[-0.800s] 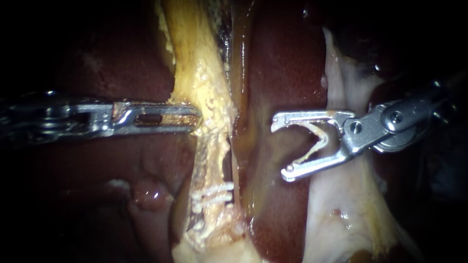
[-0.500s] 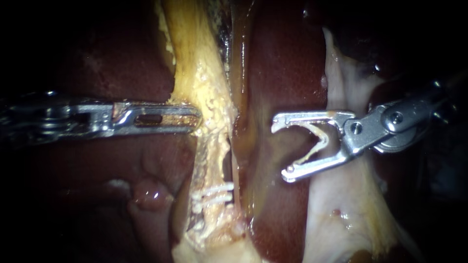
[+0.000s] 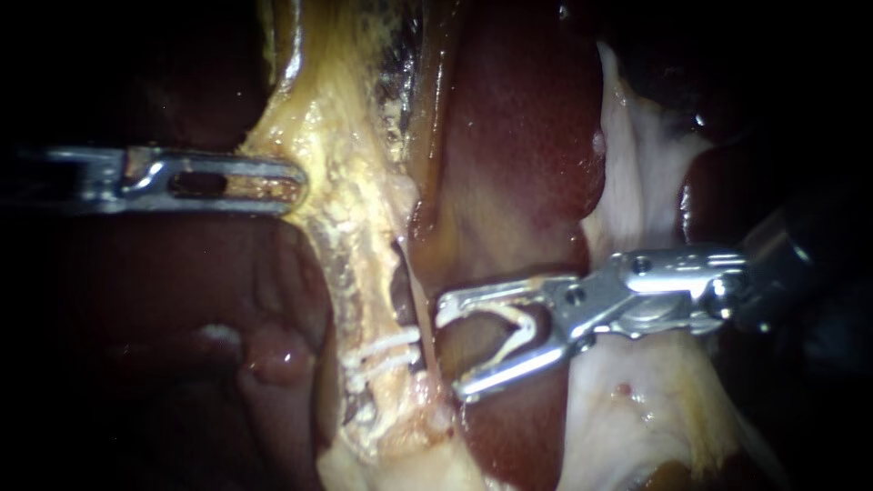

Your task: Clipping third clip left tube

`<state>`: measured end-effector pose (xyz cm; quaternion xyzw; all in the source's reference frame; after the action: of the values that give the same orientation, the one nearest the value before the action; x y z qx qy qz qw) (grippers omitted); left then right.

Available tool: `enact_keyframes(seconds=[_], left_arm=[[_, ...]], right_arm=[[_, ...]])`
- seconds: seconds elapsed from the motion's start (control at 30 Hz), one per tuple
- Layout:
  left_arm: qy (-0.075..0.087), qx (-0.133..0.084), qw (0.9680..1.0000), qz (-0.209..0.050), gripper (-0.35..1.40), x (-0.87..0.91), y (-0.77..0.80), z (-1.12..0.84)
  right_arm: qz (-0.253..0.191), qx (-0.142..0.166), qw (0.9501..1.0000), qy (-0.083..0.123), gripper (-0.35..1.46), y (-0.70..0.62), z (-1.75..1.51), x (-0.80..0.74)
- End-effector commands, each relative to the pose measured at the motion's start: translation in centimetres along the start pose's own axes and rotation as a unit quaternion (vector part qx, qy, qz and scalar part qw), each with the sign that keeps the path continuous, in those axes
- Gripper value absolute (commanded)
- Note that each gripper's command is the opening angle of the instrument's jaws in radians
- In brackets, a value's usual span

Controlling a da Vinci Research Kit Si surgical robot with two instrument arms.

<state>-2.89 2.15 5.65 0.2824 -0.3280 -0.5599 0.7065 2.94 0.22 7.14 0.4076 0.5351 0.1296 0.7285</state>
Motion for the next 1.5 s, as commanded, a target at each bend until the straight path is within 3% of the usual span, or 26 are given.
enact_keyframes(seconds=[0.03, 0.4, 0.83, 1.0, 1.27, 1.5], left_arm=[[-0.001, -0.001, 1.0, 0.0, -0.35, 0.0, -0.01, -0.01], [0.0, 0.0, 1.0, 0.001, -0.35, 0.03, 0.04, -0.13], [-0.004, 0.0, 1.0, 0.0, -0.35, 0.0, 0.0, -0.29], [-0.004, 0.0, 1.0, 0.003, -0.35, 0.0, -0.01, -0.29], [-0.004, 0.0, 1.0, 0.003, -0.35, 0.01, -0.01, -0.31], [-0.003, 0.0, 1.0, 0.003, -0.35, 0.02, 0.01, -0.33]], right_arm=[[0.004, 0.0, 1.0, 0.0, 0.57, 0.04, 0.01, 0.0], [0.023, -0.007, 0.9997, 0.001, 0.56, 0.43, 0.15, -0.03], [0.031, -0.014, 0.9994, 0.001, 0.55, 0.7, 0.37, -0.17], [0.031, -0.011, 0.9995, -0.002, 0.56, 0.78, 0.49, -0.15], [0.041, 0.032, 0.9983, 0.027, 0.56, 0.84, 0.6, -0.09], [0.06, 0.077, 0.9939, 0.052, 0.56, 0.8, 0.59, -0.06]])
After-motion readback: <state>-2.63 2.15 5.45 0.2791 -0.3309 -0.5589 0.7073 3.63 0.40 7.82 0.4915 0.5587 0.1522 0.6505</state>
